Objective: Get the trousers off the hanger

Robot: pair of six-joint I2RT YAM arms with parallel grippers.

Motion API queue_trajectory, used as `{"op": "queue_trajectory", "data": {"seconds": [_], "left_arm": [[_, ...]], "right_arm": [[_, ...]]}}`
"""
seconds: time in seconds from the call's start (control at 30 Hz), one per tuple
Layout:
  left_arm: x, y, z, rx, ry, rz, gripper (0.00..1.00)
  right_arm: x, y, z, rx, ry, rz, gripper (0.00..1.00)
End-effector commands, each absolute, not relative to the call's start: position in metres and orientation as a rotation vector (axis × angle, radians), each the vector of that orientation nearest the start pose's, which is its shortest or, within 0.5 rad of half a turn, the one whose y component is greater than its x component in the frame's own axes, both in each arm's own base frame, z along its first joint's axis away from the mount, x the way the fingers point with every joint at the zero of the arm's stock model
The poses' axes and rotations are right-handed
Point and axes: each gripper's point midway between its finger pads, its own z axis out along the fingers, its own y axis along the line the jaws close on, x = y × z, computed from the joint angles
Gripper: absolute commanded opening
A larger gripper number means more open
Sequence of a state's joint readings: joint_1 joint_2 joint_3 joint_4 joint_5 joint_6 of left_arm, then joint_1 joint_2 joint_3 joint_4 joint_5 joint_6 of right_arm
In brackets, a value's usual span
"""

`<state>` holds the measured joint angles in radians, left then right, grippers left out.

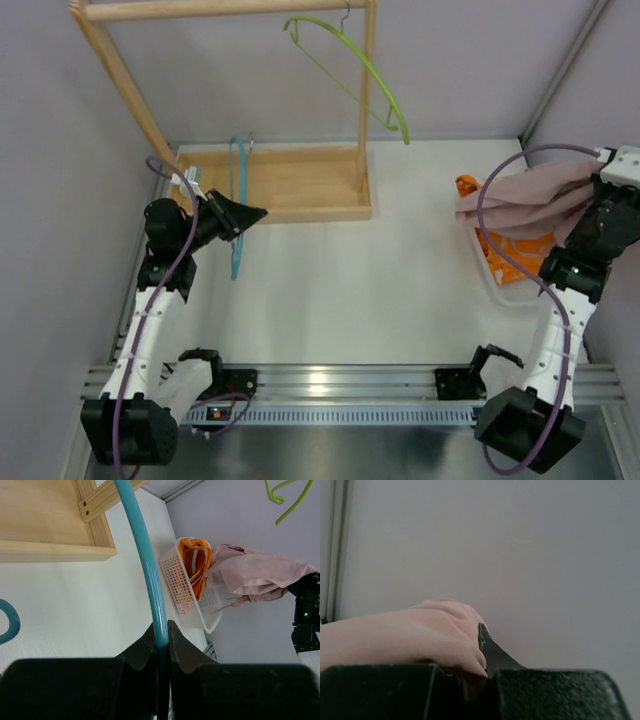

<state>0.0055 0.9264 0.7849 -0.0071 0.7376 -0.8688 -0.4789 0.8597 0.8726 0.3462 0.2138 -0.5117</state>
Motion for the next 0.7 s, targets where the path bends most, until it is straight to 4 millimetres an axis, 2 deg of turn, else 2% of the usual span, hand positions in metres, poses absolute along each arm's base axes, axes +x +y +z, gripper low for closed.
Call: {"op": "queue_trajectory", "data": {"seconds": [0.0,0.03,0.1,0.2,0.33,0.47,0.57,0.6,0.63,0.67], "left_arm": [[0.284,-0.141,0.328,-0.063,1.710,-1.217,0.00],[0.281,-0.141,0.331,-0.049,1.699,-1.211,0.00],[0.280,-0.141,0.332,-0.046,1.693,-1.206,0.00],[0.281,-0.141,0.327,-0.080,1.707,-1.219,0.00],[0.281,-0.140,0.325,-0.105,1.712,-1.230,0.00],[0.278,-0.141,0.326,-0.083,1.712,-1.226,0.00],[0.276,-0.141,0.326,-0.074,1.715,-1.221,0.00],[0.276,-0.141,0.325,-0.075,1.717,-1.221,0.00],[0.277,-0.141,0.325,-0.075,1.717,-1.221,0.00],[0.277,-0.142,0.326,-0.071,1.717,-1.223,0.00]], "right_arm": [[0.256,-0.221,0.449,0.248,1.156,-0.988,0.00],[0.250,-0.231,0.456,0.269,1.154,-0.997,0.00],[0.243,-0.238,0.463,0.308,1.143,-0.983,0.00],[0.225,-0.237,0.489,0.325,1.101,-0.985,0.00],[0.209,-0.240,0.501,0.366,1.087,-1.019,0.00],[0.205,-0.249,0.493,0.375,1.095,-1.079,0.00],[0.209,-0.259,0.474,0.357,1.137,-1.094,0.00],[0.213,-0.263,0.457,0.351,1.174,-1.104,0.00],[0.216,-0.266,0.448,0.341,1.194,-1.108,0.00],[0.218,-0.267,0.446,0.330,1.192,-1.118,0.00]]}}
